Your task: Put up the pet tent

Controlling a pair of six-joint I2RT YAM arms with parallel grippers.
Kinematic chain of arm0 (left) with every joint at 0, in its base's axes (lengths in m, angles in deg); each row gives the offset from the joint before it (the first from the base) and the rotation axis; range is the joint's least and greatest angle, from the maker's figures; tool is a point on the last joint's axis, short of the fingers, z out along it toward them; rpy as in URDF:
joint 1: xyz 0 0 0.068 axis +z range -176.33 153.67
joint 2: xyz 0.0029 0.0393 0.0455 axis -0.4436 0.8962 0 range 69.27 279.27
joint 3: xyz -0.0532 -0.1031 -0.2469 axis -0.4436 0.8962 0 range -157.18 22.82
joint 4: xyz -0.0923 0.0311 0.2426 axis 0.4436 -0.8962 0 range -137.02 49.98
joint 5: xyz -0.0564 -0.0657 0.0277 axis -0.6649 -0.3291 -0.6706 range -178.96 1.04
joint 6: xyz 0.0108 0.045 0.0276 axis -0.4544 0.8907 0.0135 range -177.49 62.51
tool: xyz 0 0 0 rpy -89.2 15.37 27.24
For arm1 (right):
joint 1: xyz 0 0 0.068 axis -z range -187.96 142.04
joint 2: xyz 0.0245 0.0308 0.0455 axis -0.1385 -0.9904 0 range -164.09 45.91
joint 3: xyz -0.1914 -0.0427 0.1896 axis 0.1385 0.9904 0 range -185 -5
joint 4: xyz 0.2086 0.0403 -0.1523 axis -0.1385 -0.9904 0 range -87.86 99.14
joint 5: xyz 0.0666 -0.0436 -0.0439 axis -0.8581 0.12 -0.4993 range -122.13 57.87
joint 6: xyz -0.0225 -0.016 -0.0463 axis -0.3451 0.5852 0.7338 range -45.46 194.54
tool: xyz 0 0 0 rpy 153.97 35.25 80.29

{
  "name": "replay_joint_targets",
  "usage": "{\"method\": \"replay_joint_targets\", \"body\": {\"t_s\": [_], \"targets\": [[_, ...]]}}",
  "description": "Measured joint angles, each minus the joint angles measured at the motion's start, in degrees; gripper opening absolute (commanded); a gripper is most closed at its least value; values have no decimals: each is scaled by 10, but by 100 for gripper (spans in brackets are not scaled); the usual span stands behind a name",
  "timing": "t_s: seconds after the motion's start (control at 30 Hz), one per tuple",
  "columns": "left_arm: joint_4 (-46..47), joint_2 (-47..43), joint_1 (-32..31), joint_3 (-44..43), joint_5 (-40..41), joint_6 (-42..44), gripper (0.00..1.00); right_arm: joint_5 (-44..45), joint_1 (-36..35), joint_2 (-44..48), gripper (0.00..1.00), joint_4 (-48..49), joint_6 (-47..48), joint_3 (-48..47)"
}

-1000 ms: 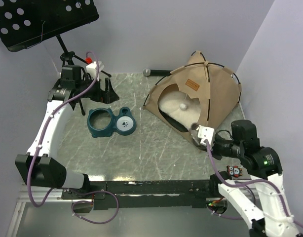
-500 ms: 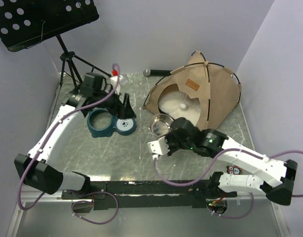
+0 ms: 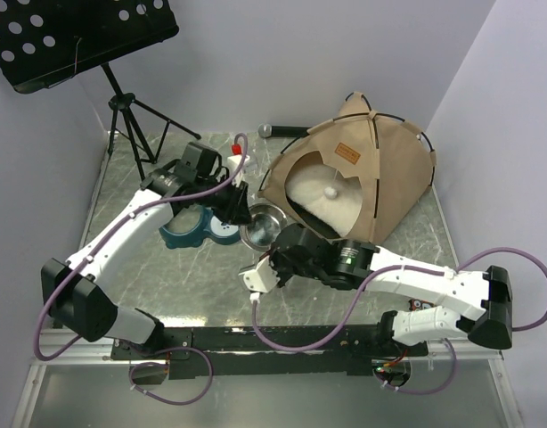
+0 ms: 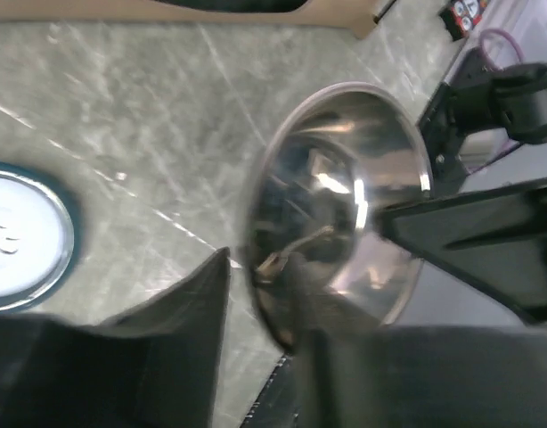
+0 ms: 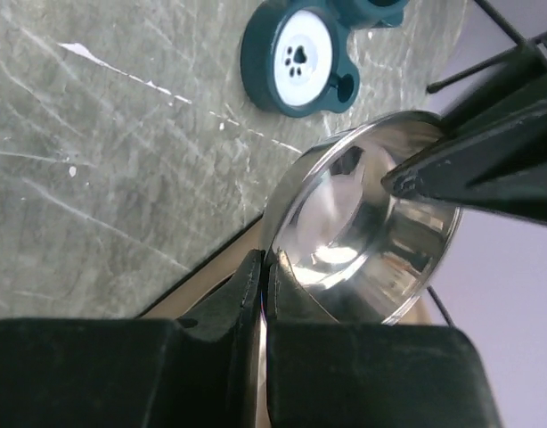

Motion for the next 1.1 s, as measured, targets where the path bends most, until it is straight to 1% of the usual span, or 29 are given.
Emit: {"method": "replay_joint_targets", "body": {"t_s": [0.03,0.07,0.1,0.13,0.2,0.33,0.37,0.4,0.5,0.6,0.7,0.87,0.93,1.0,1.03,1.07,1.1], "targets": [[0,1,-2,2,-3,-6,1,0,-1,-4,26,2,2,0],[7,2,-5,3,14,-9,1,-2,-1,-9,55,6,4,-1],[15,5,-6,3,26,-8,1,-4,-5,-12,88,12,0,-2],[16,8,0,4,28,-7,1,-4,-11,-13,100,20,0,-5],[11,7,26,13,25,-7,1,1,-9,-8,100,23,-16,-12],[-10,9,118,18,14,8,1,-18,21,5,100,7,-59,-36],[-17,12,180,18,14,20,1,-27,35,7,100,0,-74,-46],[-21,17,228,18,18,35,1,-36,52,10,100,-7,-90,-56],[-30,31,344,23,42,94,1,-64,109,19,100,-22,-134,-80],[-33,41,403,35,63,148,1,-88,156,24,100,-37,-172,-91],[-27,60,426,43,80,195,1,-110,181,26,100,-53,-204,-92],[-5,99,426,50,83,228,1,-136,202,33,100,-71,-233,-91],[9,120,423,50,82,232,3,-141,209,40,100,-77,-239,-90],[18,135,421,50,82,233,7,-144,212,45,100,-79,-240,-90],[24,144,419,50,82,233,11,-146,214,47,100,-80,-242,-90],[28,149,418,50,83,234,17,-147,216,49,100,-80,-243,-90],[32,155,415,50,83,234,25,-148,217,49,100,-80,-244,-90]]}}
